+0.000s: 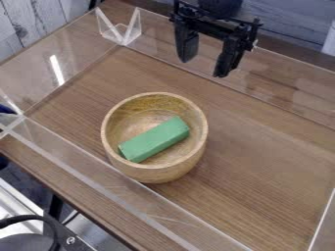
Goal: Remove the green block from inside the brown bowl and put it on the table
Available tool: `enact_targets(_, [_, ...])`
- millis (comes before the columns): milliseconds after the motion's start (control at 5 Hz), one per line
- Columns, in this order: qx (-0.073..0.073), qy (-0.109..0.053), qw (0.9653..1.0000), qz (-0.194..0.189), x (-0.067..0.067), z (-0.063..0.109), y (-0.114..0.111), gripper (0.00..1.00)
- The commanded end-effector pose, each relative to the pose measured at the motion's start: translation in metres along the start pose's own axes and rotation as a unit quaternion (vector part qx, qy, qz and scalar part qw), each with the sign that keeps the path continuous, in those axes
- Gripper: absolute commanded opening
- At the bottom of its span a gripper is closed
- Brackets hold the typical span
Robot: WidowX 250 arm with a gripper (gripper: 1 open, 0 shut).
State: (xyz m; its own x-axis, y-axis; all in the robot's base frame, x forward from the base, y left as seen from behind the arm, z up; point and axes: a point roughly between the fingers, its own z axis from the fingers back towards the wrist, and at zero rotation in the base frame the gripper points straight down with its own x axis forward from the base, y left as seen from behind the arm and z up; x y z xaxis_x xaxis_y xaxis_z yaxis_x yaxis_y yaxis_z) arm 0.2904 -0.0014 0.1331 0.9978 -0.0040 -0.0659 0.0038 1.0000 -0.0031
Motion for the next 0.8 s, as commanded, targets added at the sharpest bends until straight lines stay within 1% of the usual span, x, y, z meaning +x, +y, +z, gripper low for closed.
enact_targets(0, [0.003,0.01,0.9999,-0.008,-0.013,-0.006,0.008,1.0])
enact_targets(200, [0.006,0.02,0.9997,-0.015,-0.03,-0.017,0.019,1.0])
enact_targets(400, [0.007,0.017,0.9997,-0.016,-0.048,-0.024,0.033,1.0])
enact_targets(600, [0.004,0.016,0.9998,-0.014,-0.06,-0.033,0.046,1.0])
